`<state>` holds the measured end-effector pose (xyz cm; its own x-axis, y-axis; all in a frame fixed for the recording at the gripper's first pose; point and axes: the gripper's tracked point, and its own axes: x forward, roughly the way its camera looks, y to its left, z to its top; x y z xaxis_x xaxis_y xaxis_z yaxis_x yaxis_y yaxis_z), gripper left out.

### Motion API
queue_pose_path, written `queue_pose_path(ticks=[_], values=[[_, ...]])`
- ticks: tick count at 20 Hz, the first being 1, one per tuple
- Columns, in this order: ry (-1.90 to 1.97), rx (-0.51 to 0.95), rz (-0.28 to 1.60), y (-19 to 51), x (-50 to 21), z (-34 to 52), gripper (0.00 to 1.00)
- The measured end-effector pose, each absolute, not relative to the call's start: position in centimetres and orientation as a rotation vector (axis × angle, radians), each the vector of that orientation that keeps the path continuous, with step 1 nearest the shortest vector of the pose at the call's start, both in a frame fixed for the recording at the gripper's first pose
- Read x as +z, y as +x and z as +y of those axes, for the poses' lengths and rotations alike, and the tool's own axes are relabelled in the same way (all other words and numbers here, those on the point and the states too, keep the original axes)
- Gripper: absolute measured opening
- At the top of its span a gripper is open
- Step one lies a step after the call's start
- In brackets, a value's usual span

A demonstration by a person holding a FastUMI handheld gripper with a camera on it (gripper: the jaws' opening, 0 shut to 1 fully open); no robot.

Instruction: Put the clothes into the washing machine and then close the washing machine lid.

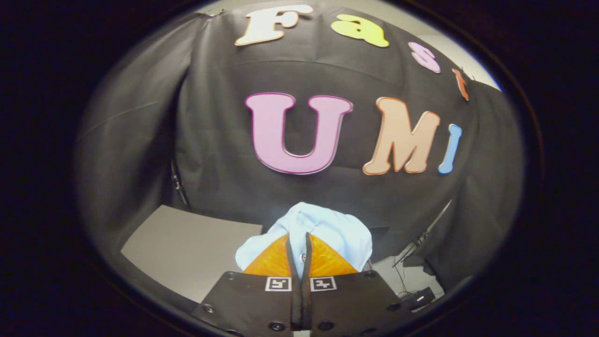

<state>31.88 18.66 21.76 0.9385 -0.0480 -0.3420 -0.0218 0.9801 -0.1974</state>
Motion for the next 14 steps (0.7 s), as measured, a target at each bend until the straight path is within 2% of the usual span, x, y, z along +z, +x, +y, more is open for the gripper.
queue_pose_path(ticks=[5, 14], values=[[-0.171, -0.051, 0.372, 33.6, 18.4, 14.7, 0.01], [-0.14, -0.075, 0.514, 36.5, 5.3, 11.9, 0.01]])
